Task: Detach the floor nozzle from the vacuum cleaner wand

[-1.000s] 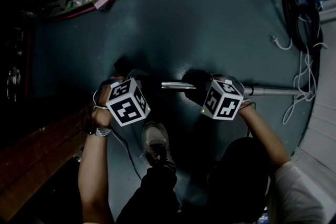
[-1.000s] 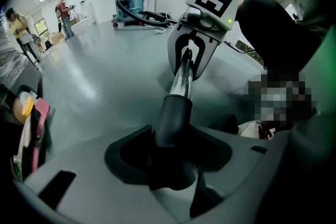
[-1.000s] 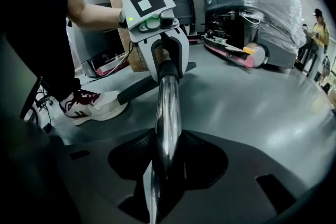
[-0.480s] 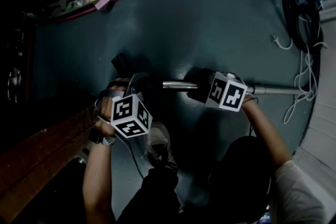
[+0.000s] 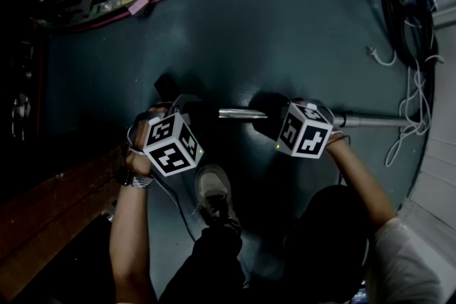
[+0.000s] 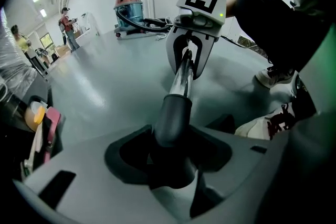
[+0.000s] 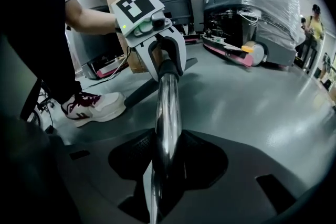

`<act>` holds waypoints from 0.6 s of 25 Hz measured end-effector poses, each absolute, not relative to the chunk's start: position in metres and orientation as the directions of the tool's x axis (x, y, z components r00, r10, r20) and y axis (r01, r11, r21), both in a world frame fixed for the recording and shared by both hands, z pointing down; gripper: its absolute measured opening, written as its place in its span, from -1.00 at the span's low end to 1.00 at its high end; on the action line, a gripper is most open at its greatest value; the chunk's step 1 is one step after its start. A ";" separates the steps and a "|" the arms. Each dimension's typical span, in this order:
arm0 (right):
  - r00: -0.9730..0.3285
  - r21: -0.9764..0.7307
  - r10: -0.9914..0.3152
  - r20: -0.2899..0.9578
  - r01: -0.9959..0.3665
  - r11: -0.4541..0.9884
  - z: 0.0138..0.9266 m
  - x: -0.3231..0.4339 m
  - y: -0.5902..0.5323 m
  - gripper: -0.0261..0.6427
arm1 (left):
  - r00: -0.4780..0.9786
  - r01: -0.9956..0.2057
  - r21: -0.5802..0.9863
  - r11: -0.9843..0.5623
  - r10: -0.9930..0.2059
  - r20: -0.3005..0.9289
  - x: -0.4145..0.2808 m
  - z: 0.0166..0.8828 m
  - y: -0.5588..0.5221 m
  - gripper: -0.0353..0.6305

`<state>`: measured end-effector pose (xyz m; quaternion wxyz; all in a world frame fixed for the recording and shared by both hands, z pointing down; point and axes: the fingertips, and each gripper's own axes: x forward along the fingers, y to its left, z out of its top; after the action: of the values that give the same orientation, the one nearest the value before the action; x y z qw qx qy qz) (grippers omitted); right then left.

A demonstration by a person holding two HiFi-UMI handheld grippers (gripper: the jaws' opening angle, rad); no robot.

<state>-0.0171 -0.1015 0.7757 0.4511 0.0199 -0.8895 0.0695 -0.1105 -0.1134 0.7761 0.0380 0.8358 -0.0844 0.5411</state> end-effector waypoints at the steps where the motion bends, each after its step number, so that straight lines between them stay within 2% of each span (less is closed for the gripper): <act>1: -0.587 -0.101 0.025 0.809 -0.096 0.990 0.776 -0.017 -0.101 -0.44 | 0.403 -0.180 -0.016 -0.984 -0.089 0.911 -0.111 0.777 -0.113 -0.27; 6: -0.597 -0.123 0.031 0.802 -0.114 0.986 0.777 -0.020 -0.102 -0.44 | 0.406 -0.154 -0.001 -0.988 -0.065 0.911 -0.111 0.778 -0.116 -0.28; 15: -0.621 -0.211 0.074 0.781 -0.150 0.966 0.781 -0.015 -0.107 -0.44 | 0.394 -0.097 -0.291 -0.952 -0.306 0.867 -0.111 0.770 -0.128 -0.28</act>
<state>-0.0148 -0.1070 0.7812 0.4349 0.0215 -0.8910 0.1286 -0.1105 -0.1278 0.7701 -0.0969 0.8293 -0.1215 0.5367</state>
